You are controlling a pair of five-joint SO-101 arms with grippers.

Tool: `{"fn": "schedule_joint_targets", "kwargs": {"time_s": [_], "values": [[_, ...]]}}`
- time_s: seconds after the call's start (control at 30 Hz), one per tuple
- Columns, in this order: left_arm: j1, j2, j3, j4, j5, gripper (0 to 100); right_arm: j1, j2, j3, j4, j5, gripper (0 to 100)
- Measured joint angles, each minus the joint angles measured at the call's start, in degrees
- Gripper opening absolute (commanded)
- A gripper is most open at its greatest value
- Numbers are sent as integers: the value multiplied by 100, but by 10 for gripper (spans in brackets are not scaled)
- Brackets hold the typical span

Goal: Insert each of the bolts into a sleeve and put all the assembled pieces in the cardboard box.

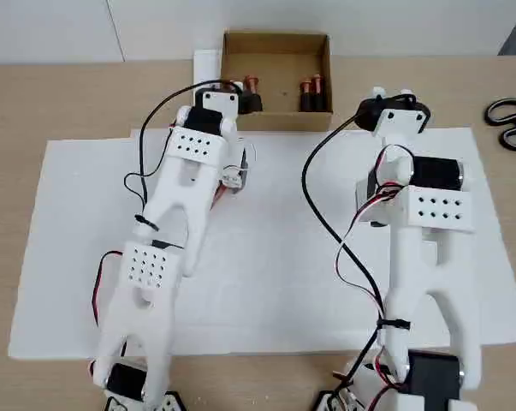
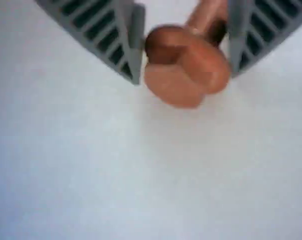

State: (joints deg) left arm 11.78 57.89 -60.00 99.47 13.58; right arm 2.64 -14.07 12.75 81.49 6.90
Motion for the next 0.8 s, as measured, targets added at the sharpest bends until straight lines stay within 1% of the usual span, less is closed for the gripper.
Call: {"fn": "schedule_joint_targets", "kwargs": {"time_s": [0.1, 0.17, 0.23, 0.4, 0.53, 0.67, 0.8], "values": [[0, -88, 0, 0, -9, 118, 0, 0, 0, 0, 0, 5], [0, -105, 0, 0, -193, 119, -9, 0, 0, 0, 0, 5], [0, -105, 0, 0, -563, 119, -9, 0, 9, 0, 0, 5], [-35, -105, 0, 0, -1776, 119, -9, 0, 35, 0, 0, 5], [-141, -105, 26, 0, -2224, 119, -9, 0, 35, 0, 0, 5], [-158, -105, 352, -35, -2462, 119, -9, 0, 35, 0, 0, 5], [-158, -193, 554, -44, -2488, 119, -9, 0, 35, 0, 0, 5]]}}
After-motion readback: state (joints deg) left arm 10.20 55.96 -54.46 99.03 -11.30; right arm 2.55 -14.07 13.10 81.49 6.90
